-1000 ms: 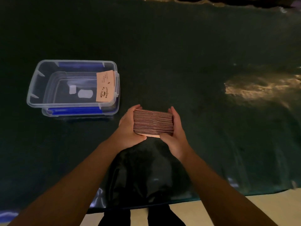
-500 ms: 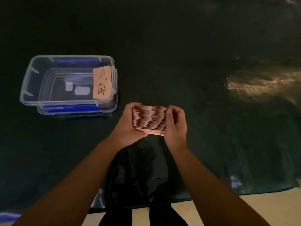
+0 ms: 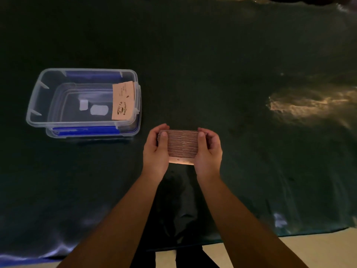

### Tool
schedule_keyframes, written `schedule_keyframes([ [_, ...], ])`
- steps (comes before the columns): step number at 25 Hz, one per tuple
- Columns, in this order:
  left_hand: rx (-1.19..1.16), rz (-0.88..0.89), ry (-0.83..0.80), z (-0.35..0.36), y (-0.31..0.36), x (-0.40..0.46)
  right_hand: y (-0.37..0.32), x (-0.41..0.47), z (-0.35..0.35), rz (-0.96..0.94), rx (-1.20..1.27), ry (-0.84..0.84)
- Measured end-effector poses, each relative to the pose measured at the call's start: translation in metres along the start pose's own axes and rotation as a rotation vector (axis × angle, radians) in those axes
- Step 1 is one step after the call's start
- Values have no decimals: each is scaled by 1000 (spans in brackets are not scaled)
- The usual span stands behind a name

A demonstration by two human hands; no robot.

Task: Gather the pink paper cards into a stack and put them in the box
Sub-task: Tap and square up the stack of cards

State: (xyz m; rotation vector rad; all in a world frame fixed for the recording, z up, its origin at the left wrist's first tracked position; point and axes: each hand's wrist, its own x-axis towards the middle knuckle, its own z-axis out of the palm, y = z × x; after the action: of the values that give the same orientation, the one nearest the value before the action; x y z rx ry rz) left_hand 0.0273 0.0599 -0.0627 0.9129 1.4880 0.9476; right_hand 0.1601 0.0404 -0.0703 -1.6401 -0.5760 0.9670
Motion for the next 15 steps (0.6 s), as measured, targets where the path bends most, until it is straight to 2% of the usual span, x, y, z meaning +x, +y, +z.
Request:
schedule_keyframes([
  [4, 91, -12, -101, -6, 2, 3, 2, -4, -1, -32, -35, -96],
  [9, 131, 20, -225, -16, 6, 4, 2, -4, -8, 21, 40, -231],
  [15, 126, 42, -124, -9, 5, 1, 6, -8, -10, -70, -21, -224],
])
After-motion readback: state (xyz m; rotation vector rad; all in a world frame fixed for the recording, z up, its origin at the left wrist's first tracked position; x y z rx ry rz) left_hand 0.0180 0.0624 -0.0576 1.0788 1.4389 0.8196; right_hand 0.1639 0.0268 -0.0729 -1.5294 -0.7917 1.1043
